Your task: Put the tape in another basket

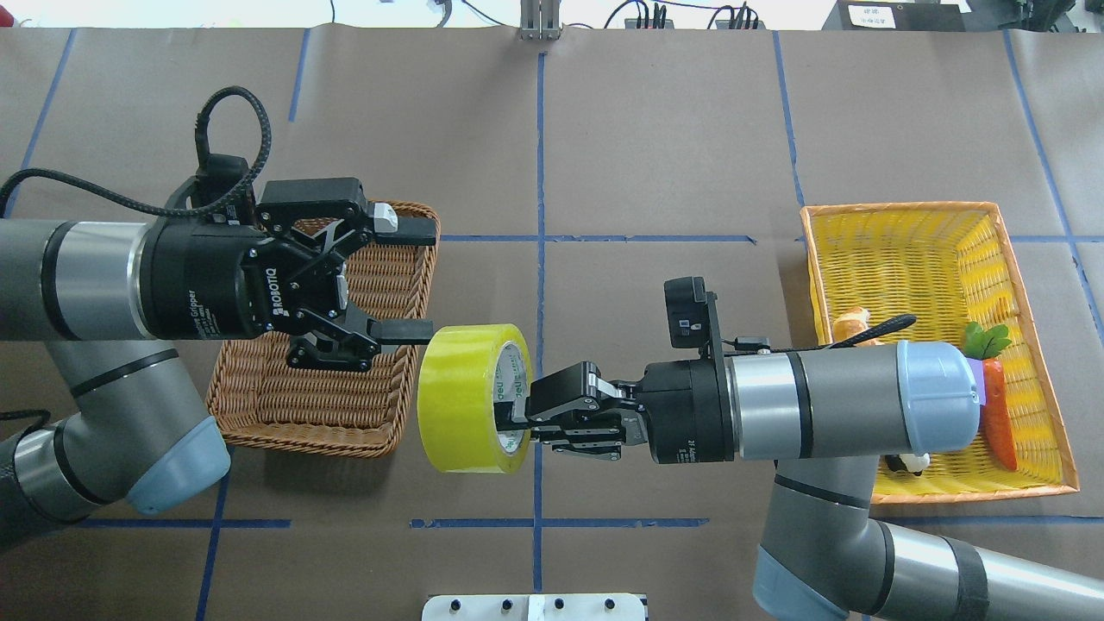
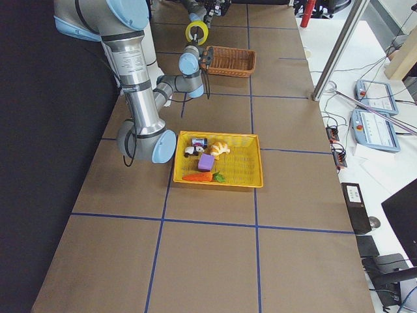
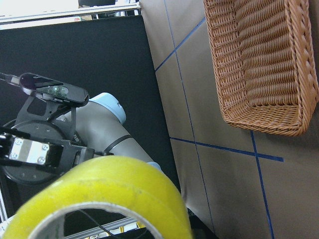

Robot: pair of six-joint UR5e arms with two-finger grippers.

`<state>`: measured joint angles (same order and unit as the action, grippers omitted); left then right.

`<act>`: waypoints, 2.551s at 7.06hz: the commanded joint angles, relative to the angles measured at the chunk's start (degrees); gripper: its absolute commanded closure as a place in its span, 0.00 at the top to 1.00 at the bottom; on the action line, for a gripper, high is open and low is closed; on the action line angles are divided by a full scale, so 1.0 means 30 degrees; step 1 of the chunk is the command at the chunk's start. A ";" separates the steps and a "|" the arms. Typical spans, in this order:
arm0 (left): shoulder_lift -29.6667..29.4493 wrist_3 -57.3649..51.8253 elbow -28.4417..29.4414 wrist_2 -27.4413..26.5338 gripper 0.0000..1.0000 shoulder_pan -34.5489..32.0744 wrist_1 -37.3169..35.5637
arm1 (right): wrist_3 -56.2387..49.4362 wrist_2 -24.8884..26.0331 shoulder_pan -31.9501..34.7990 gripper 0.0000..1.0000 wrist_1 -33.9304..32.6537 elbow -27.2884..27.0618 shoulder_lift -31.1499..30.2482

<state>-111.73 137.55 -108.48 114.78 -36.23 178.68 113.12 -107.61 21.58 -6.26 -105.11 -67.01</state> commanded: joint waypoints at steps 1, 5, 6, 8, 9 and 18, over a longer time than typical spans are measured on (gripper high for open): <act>-0.0079 -0.0028 -0.0109 -0.0029 1.00 0.0735 -0.0058 | -0.0031 0.0709 -0.0014 0.01 0.0007 -0.0001 0.0012; -0.0079 -0.0057 -0.0840 -0.1373 0.98 0.2493 -0.0146 | -0.0061 0.0713 -0.0014 0.02 -0.0023 0.0086 0.0012; -0.0079 -0.0057 -0.0842 -0.1376 0.95 0.2585 -0.0175 | -0.0090 0.0741 -0.0014 0.02 -0.0023 0.0086 0.0012; -0.0196 -0.0087 -0.0813 -0.1347 0.92 0.2586 -0.0234 | -0.0090 0.0683 -0.0014 0.03 -0.0023 0.0116 0.0012; -0.0196 -0.0058 -0.0813 -0.1376 0.91 0.2586 -0.0234 | -0.0090 0.0654 -0.0014 0.03 -0.0023 0.0087 0.0012; 0.0095 -0.0174 -0.1162 -0.1114 0.00 0.2498 -0.0205 | -0.0061 0.0654 -0.0043 1.00 0.0182 0.0028 -0.0046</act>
<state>-111.85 137.02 -111.36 111.15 -28.63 178.06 112.97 -105.61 21.44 -5.70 -105.03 -67.12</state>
